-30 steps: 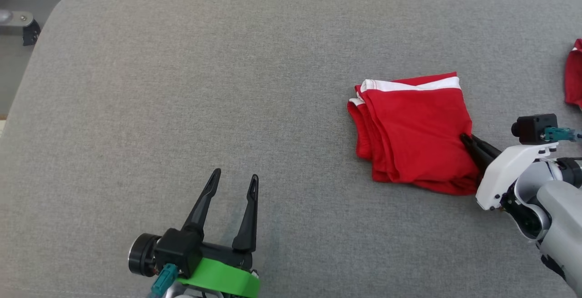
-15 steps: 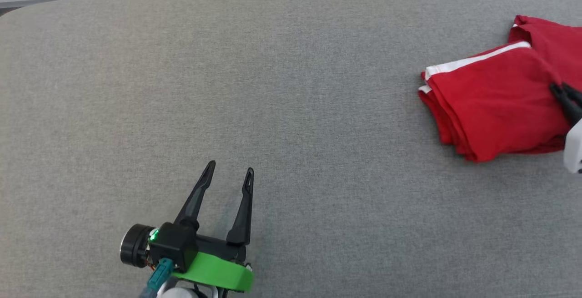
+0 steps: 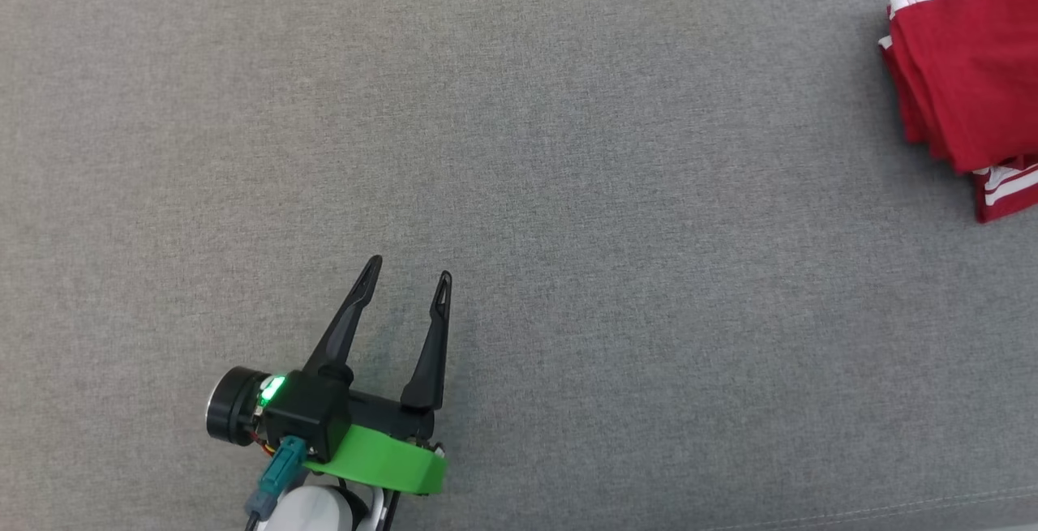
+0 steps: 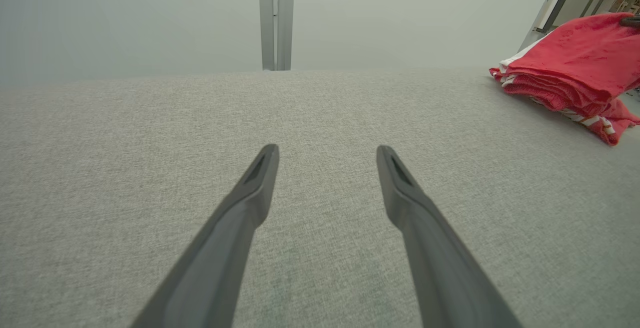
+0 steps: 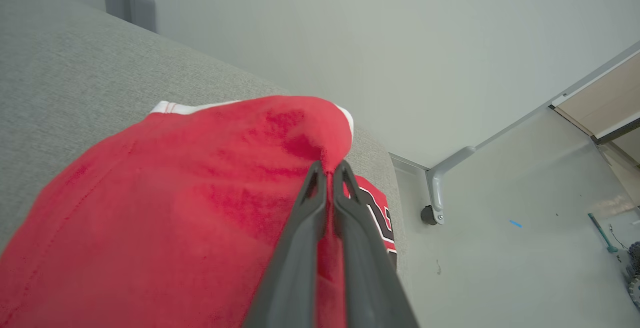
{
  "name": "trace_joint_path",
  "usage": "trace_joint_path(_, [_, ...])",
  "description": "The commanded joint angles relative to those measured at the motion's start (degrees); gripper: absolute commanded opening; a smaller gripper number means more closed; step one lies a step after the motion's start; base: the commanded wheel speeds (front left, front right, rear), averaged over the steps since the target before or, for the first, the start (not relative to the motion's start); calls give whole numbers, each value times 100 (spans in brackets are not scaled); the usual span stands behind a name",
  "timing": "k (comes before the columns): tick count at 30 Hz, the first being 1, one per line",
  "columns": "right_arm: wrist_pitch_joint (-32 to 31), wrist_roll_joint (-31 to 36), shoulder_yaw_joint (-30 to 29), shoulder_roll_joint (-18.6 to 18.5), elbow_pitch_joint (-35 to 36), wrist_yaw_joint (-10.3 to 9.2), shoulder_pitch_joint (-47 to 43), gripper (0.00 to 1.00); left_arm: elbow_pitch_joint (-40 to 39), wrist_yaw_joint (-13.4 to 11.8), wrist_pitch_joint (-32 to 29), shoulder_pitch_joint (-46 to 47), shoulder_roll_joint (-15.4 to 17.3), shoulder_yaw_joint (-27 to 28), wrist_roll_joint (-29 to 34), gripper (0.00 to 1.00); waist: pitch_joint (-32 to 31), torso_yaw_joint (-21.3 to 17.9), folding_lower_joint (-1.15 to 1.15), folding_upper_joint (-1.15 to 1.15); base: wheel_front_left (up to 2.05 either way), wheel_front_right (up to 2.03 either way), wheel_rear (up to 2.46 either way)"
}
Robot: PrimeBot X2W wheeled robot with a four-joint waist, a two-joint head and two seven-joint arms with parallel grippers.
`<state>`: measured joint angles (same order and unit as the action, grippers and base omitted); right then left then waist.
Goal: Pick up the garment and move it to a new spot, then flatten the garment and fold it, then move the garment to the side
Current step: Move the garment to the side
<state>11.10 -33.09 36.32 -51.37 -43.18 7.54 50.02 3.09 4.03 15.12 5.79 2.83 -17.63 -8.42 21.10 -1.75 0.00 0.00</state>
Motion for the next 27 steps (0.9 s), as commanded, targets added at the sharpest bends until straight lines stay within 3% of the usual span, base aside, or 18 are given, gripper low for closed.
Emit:
trace_joint_path(1, [-14,71,-140,-85,-115,-10,86,0,-1,19,0,96,14,41,66,100,37,14,0,0,0,0,0])
trace_joint_path(2, [2,87,-234,-86,-205,-10,94,31,-1,26,0,97,14,47,67,100,42,19,0,0,0,0,0])
trace_joint_path(3, [48,125,-388,-70,-360,-10,101,100,2,34,0,100,14,49,64,100,44,29,0,0,0,0,0])
trace_joint_path(7, [325,571,-1062,177,-889,-9,207,100,39,44,0,94,14,42,74,100,-7,83,0,0,0,0,0])
trace_joint_path(10, [411,1160,-1721,438,-909,-9,227,100,62,22,0,53,14,39,64,100,-123,116,0,0,0,0,0])
trace_joint_path(17, [405,2122,-3116,1821,662,-9,-1215,100,77,-123,0,-170,14,61,-77,100,-669,244,0,0,0,0,0])
trace_joint_path(20, [409,2100,-3298,2500,1453,-9,-2059,100,86,-240,0,-298,14,100,-228,100,-957,328,0,0,0,0,0])
trace_joint_path(27, [410,1968,-3439,3571,2682,-9,-3478,100,61,-473,0,-561,14,164,-369,100,-1521,567,0,0,0,0,0])
